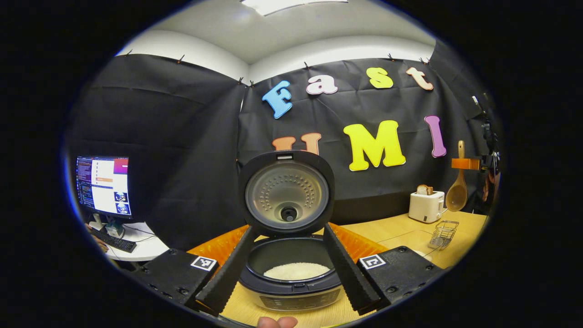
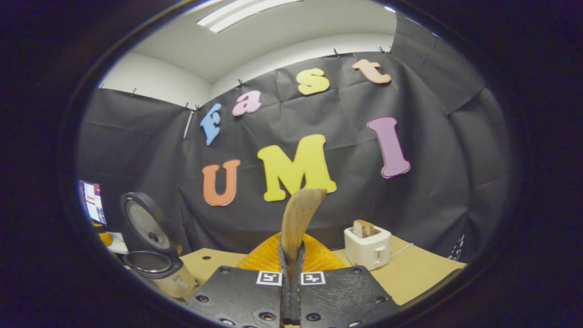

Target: Close the left gripper, press the button to open the rice cooker; take a wooden spoon from the chopstick holder with the right hand, scoop a spoonful of rice and pour it into the rice cooker, then put the wooden spoon back into the chopstick holder.

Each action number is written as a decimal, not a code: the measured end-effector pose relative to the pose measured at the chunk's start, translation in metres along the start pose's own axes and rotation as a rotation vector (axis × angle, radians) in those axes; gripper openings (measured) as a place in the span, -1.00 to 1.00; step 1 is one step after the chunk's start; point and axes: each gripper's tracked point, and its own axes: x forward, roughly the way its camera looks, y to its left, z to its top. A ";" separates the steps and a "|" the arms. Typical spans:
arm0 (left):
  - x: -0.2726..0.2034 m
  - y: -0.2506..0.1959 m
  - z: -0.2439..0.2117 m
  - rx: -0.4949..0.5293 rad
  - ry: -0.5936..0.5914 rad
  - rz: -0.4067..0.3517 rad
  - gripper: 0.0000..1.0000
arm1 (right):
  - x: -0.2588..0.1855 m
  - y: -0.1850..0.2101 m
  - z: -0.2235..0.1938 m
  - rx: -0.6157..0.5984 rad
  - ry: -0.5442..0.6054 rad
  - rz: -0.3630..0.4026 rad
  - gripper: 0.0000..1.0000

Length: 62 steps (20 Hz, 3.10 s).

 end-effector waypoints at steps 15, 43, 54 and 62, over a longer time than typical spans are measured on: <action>-0.001 0.000 0.001 -0.007 -0.001 -0.006 0.95 | 0.042 -0.043 -0.075 -0.016 0.075 -0.080 -1.00; 0.000 0.001 0.000 0.001 0.007 0.006 0.95 | 0.044 -0.071 -0.148 0.145 0.195 -0.115 -0.63; -0.002 -0.007 0.008 -0.016 -0.014 -0.002 0.95 | 0.037 -0.093 -0.152 0.161 0.219 -0.163 0.76; 0.000 -0.035 0.012 -0.058 -0.019 -0.040 0.96 | 0.014 -0.118 -0.141 0.140 0.207 -0.188 0.92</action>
